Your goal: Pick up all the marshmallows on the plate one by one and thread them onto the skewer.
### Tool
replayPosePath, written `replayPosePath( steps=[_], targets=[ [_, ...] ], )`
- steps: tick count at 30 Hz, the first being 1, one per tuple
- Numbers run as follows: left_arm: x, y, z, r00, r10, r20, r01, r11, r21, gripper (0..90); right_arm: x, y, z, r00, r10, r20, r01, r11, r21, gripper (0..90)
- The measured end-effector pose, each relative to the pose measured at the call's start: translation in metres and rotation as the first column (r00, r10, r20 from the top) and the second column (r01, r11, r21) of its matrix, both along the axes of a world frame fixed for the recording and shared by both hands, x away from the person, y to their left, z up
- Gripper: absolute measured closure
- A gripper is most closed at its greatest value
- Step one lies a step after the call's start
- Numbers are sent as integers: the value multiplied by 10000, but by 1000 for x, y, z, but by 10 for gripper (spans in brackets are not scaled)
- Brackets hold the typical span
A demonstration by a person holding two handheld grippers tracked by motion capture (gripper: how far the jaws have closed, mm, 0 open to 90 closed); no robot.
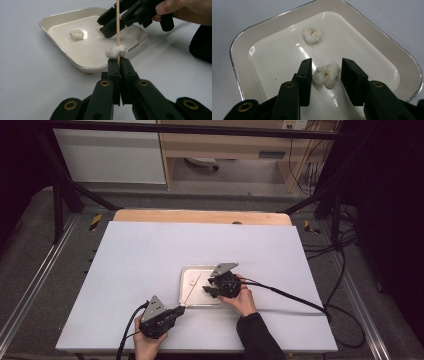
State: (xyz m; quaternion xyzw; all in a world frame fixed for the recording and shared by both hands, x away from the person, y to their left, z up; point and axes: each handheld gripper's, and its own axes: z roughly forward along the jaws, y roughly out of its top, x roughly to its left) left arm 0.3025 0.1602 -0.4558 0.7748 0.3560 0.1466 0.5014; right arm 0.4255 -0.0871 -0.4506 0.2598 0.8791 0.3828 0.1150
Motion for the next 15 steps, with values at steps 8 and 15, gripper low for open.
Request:
replayPosePath(
  steps=[8, 15],
  targets=[
    [0, 0, 0, 10000, -46, 43, 46, 10000, -8, 882, -2, 0, 2, 9998, -78, -164, 83, 9995, 304, 704],
    [-2, -2, 0, 9999, -101, 121, 101, 9999, -10, 882, -8, -9, 24, 9984, -125, -560, 192, 9924, 1213, 731]
  ],
)
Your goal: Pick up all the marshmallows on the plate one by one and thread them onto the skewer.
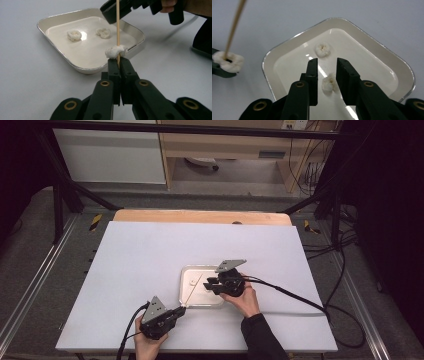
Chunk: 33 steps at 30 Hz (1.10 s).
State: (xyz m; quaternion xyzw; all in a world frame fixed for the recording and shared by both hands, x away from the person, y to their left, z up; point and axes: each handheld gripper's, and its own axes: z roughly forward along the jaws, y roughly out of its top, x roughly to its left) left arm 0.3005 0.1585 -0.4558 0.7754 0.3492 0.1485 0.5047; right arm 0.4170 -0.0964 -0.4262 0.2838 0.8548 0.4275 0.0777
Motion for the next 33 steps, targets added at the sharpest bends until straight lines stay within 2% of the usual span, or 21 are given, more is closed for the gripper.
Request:
replayPosePath(
  steps=[3, 6, 11, 12, 13, 20, 23, 27, 30, 32, 33],
  targets=[
    [0, -1, 0, 10000, -15, -14, 15, 10000, 6, 882, -4, -5, 11, 9998, -37, -204, 45, 9992, 404, 758],
    [0, -1, 0, 10000, -20, -18, 20, 10000, 18, 882, -4, -6, 11, 9995, -27, -299, 37, 9994, 347, 723],
    [0, -1, 0, 10000, -60, -25, 60, 10000, -7, 882, 2, 3, -6, 9997, -159, -195, 159, 9999, 30, 607],
    [0, -1, 0, 10000, -60, -25, 60, 10000, -7, 882, 2, 3, -6, 9997, -159, -195, 159, 9999, 30, 607],
    [0, -1, 0, 10000, -73, -23, 73, 10000, -3, 882, 5, 6, -14, 9997, -107, -209, 104, 9998, -148, 584],
    [0, -1, 0, 10000, -75, -13, 75, 10000, 18, 882, 6, 8, -23, 9998, -49, -179, 35, 9968, -799, 621],
    [0, -1, 0, 10000, -65, 4, 65, 10000, 5, 882, 6, 8, -24, 10000, -33, 36, 36, 9962, -867, 677],
    [0, 0, -1, 10000, -77, -21, 77, 10000, 27, 882, 6, 7, -24, 9997, -191, -121, 181, 9966, -805, 713],
    [1, -2, 0, 9999, -149, -13, 149, 9998, 102, 882, 7, 7, -21, 9988, -210, -440, 177, 9971, -740, 725],
    [2, -2, -1, 10000, -85, -50, 85, 9999, 63, 882, 6, 4, -16, 9990, -168, -412, 133, 9963, -844, 729],
    [2, -3, -1, 9999, -146, 1, 146, 9999, 87, 882, 5, 2, -12, 9990, -188, -410, 157, 9971, -740, 730]
  ],
)
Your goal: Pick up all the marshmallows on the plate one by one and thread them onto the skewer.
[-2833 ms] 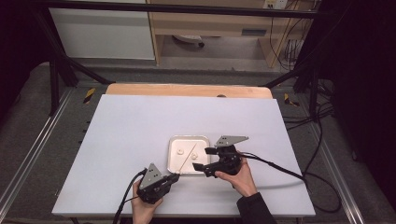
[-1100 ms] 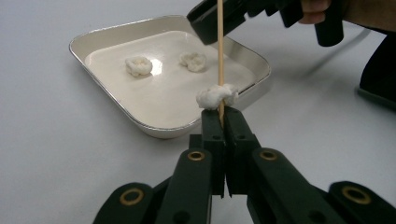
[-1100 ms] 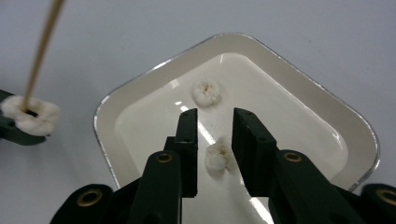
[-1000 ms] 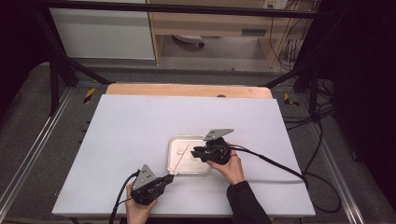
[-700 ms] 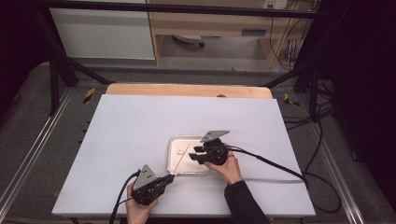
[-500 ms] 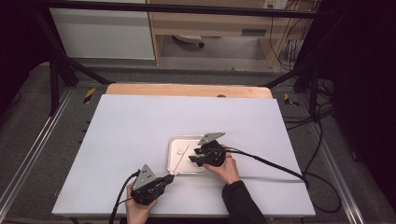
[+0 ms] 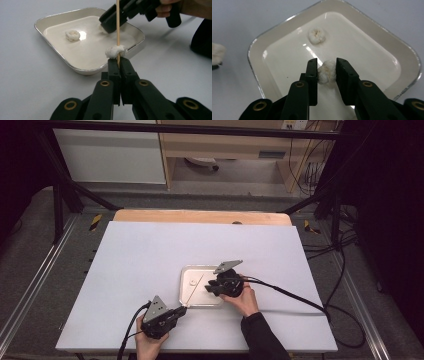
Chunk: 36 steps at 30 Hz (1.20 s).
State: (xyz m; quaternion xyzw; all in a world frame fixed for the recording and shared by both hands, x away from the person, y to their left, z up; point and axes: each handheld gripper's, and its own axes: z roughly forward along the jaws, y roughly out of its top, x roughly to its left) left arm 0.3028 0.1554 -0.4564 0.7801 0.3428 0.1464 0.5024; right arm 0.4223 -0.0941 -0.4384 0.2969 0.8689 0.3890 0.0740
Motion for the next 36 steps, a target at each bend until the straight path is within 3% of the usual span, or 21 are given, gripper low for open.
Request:
replayPosePath(
  steps=[5, 7, 11, 18, 22, 24, 36],
  targets=[
    [-2, 0, 0, 10000, -10, 94, 11, 10000, -32, 882, -6, -12, 26, 9999, -115, -3, 114, 9934, 1138, 735],
    [-1, -1, 0, 9999, -87, 55, 87, 10000, 40, 882, -8, -17, 31, 9996, -110, -254, 146, 9887, 1489, 736],
    [-3, -1, 0, 9998, -18, 187, 17, 10000, 57, 882, -11, -29, 38, 9980, -270, -568, 395, 9719, 2319, 739],
    [-4, -2, 0, 9996, -76, 281, 74, 10000, 46, 882, -17, -44, 53, 9977, -306, -598, 506, 9281, 3688, 741],
    [-5, -3, 0, 9993, -87, 353, 84, 9999, 81, 882, -21, -47, 62, 9978, -102, -651, 395, 8828, 4681, 744],
    [-5, -2, 0, 9993, -77, 370, 74, 10000, 63, 882, -22, -47, 66, 9979, -3, -654, 328, 8677, 4960, 744],
    [-7, -4, 0, 9986, -177, 503, 175, 9998, 44, 882, -23, -40, 65, 9961, 349, -814, 137, 8475, 5306, 744]
  ],
)
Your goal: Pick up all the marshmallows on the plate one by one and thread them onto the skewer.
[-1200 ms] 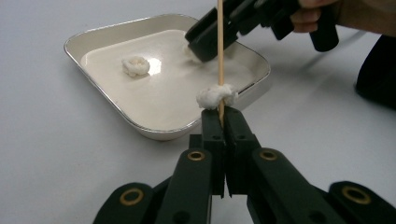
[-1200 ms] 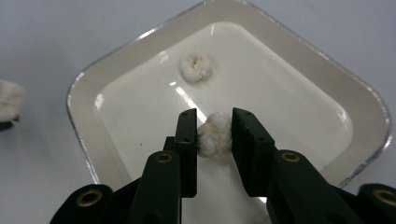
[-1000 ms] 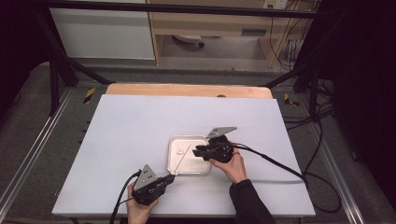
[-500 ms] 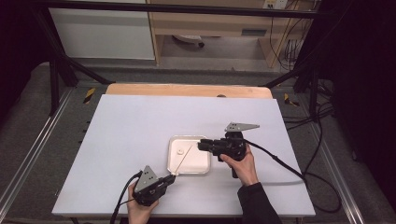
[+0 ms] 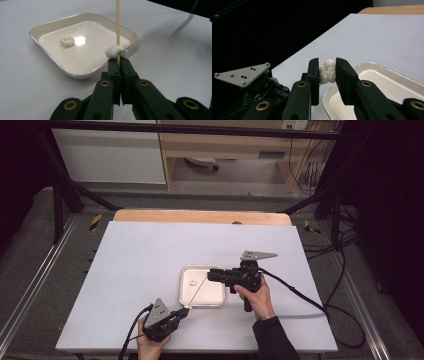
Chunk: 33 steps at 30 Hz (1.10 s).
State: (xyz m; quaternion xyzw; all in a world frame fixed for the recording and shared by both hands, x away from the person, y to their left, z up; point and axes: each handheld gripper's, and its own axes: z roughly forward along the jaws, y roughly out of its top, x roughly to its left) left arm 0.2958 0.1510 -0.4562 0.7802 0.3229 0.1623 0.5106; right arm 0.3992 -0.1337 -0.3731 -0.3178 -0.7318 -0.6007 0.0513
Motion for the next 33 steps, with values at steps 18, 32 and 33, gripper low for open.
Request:
replayPosePath(
  steps=[18, 32, 33],
  targets=[
    [-1, -6, -1, 9989, -470, 28, 468, 9976, 518, 884, 2, 6, -8, 9971, 429, -621, -439, 9989, -153, 771],
    [0, -9, -1, 9990, -443, -77, 448, 9947, 921, 887, -6, 10, -13, 9938, 855, -711, -860, 9963, -40, 795],
    [0, -9, -1, 9990, -443, -77, 448, 9947, 921, 887, -7, 10, -13, 9944, 841, -643, -851, 9963, -132, 795]
  ],
)
